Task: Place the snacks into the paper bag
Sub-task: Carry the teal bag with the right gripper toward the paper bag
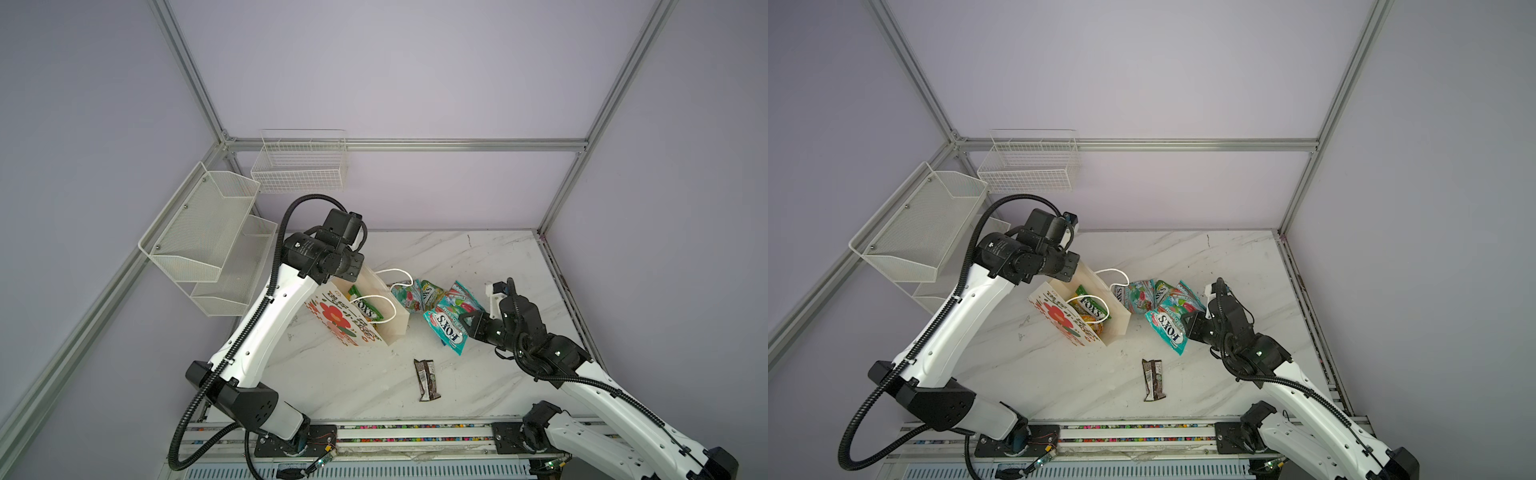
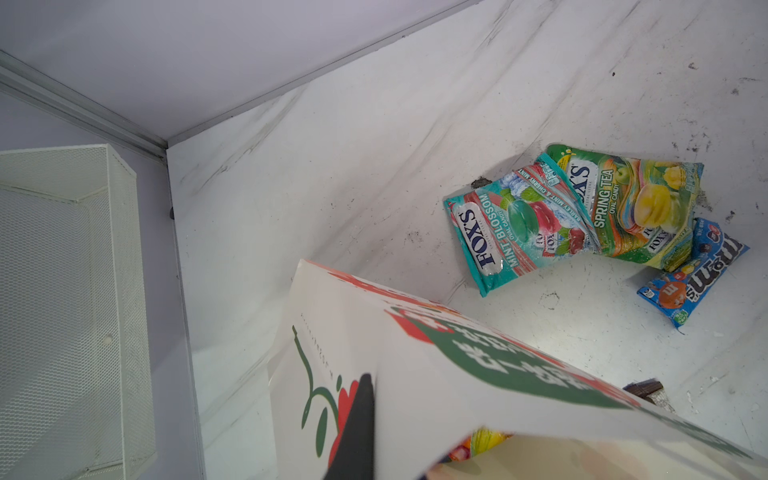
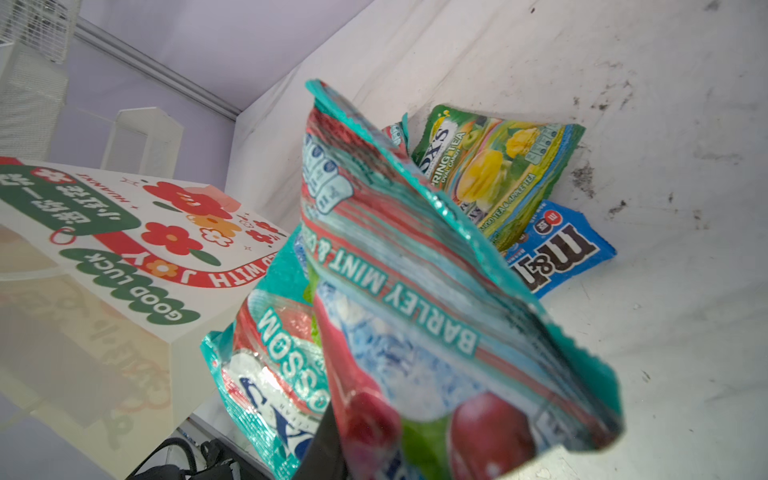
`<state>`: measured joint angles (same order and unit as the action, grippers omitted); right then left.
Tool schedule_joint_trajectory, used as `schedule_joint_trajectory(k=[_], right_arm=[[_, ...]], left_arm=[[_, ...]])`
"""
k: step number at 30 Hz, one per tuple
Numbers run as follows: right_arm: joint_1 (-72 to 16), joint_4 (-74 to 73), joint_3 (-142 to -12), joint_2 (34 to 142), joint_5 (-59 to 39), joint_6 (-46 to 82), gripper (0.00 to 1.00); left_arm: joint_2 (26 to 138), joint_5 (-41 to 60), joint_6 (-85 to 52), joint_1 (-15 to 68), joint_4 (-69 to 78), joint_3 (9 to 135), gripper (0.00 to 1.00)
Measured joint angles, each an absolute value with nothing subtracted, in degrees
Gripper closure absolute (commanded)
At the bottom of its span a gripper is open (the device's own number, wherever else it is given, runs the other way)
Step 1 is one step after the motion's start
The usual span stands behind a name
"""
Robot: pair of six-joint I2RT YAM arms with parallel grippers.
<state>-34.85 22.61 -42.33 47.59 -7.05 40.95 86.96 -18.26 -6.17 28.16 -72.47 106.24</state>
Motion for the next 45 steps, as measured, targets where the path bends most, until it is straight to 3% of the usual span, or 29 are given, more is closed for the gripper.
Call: schedule_joint_trajectory(k=[10, 20, 29, 45], right_arm=[[-35.75, 20.91, -43.88, 44.56, -8.19, 37.63, 1.0], [-36.45, 26.87, -61.6, 49.67, -1.3, 26.09, 1.0], [-38.5, 31.33, -68.49, 52.99, 4.34, 19.35, 1.0], [-54.46, 35.16, -79.22, 61.87, 19.62, 14.46, 1.0]], left_arm=[[86.96, -18.26, -6.17, 28.16, -72.49, 106.24, 1.0], [86.98, -18.41, -6.17, 28.16, -72.53, 106.28, 1.0], [87.02, -18.48, -6.17, 28.16, -72.71, 106.28, 1.0], [87.11, -18.87, -6.17, 28.16, -72.88, 106.28, 1.0]])
